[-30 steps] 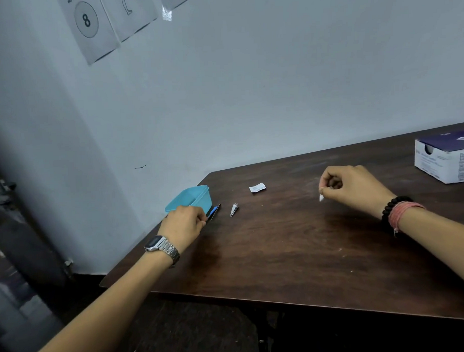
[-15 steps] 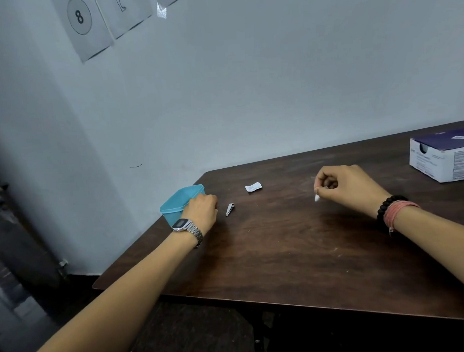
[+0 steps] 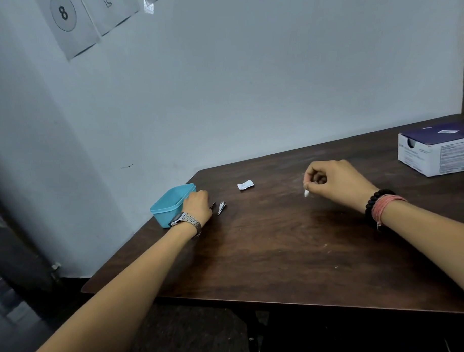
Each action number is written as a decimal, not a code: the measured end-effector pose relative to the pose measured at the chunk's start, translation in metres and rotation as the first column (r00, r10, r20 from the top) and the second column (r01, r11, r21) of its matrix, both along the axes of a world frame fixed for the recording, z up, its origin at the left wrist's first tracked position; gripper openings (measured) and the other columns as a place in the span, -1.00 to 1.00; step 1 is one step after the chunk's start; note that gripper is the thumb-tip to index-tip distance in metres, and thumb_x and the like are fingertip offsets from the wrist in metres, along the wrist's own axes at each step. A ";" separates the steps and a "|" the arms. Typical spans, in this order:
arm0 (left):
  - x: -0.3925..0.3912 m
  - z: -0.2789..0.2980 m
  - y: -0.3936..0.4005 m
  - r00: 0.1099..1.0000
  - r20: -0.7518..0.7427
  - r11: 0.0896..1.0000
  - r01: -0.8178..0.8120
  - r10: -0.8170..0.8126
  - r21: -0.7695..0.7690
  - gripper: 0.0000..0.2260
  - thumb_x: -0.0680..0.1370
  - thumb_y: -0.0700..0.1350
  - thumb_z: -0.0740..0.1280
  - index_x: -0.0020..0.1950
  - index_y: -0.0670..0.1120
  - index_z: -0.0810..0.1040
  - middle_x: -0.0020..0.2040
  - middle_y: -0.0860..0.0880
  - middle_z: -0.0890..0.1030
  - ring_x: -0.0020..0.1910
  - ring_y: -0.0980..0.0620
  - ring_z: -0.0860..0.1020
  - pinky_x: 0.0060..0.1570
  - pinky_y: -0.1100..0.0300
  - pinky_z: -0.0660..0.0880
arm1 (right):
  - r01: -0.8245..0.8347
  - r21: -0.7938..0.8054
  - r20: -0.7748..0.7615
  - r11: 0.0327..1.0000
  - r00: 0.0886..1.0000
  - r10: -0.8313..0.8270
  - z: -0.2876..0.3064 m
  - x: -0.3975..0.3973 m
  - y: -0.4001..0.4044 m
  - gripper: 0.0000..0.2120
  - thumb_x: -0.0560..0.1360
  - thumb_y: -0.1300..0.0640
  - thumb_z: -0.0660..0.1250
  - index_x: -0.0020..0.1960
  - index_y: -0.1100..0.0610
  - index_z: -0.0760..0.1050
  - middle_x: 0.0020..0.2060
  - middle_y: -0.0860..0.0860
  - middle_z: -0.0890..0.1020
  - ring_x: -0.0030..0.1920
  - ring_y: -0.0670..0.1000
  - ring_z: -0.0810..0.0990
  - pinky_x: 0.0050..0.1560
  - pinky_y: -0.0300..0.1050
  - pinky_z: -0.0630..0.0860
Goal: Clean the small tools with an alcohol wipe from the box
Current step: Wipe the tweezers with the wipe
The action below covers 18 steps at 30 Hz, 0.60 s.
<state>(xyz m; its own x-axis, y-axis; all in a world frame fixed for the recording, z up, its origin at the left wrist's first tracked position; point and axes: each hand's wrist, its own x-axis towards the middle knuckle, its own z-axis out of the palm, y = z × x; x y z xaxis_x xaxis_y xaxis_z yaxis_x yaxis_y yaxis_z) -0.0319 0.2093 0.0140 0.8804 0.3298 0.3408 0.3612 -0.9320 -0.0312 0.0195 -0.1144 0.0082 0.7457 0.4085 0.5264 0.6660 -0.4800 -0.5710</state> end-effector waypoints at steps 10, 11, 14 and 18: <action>0.001 -0.001 -0.005 0.997 0.076 0.990 0.035 -0.025 -0.140 -0.63 0.47 -0.25 0.28 0.29 -0.19 0.47 0.03 -0.14 0.65 0.15 -0.18 0.54 0.08 0.02 0.48 | -0.037 0.089 -0.020 0.995 0.999 0.039 -0.002 0.004 0.000 -0.94 0.51 0.20 0.38 -0.07 0.06 0.57 -0.28 -0.04 0.63 -0.31 -0.13 0.59 -0.24 -0.31 0.51; 0.001 0.000 -0.005 0.995 0.099 0.987 0.046 -0.031 -0.155 -0.59 0.48 -0.26 0.27 0.34 -0.18 0.44 0.06 -0.15 0.65 0.18 -0.18 0.52 0.10 0.01 0.47 | -0.045 0.105 -0.036 0.993 0.998 0.049 -0.003 0.005 0.000 -0.92 0.52 0.22 0.37 -0.04 0.07 0.58 -0.25 -0.02 0.64 -0.32 -0.12 0.60 -0.27 -0.30 0.54; 0.001 0.009 -0.011 0.976 0.199 0.964 0.134 -0.089 -0.227 -0.56 0.51 -0.23 0.29 0.40 -0.15 0.41 0.06 -0.14 0.66 0.18 -0.17 0.54 0.16 0.04 0.45 | -0.053 0.145 -0.076 0.988 0.995 0.065 -0.003 0.005 0.001 -0.85 0.52 0.30 0.34 0.02 0.11 0.61 -0.18 0.03 0.66 -0.29 -0.08 0.66 -0.24 -0.27 0.61; 0.006 0.026 -0.036 0.919 0.340 0.853 0.332 -0.197 -0.402 -0.71 0.53 -0.16 0.34 0.26 -0.07 0.55 -0.09 -0.03 0.63 0.00 -0.01 0.58 0.16 0.20 0.44 | -0.055 0.178 -0.114 0.982 0.991 0.076 -0.003 0.003 0.002 -0.90 0.51 0.30 0.37 -0.05 0.14 0.61 -0.24 0.04 0.68 -0.30 -0.11 0.66 -0.25 -0.30 0.60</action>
<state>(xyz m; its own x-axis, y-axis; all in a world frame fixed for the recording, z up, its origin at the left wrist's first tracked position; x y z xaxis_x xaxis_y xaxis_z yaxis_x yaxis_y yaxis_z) -0.0258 0.1733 0.0405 0.8470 0.2724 0.4564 0.0295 -0.8815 0.4713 0.0225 -0.1121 0.0051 0.7822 0.3683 0.5025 0.6145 -0.3237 -0.7194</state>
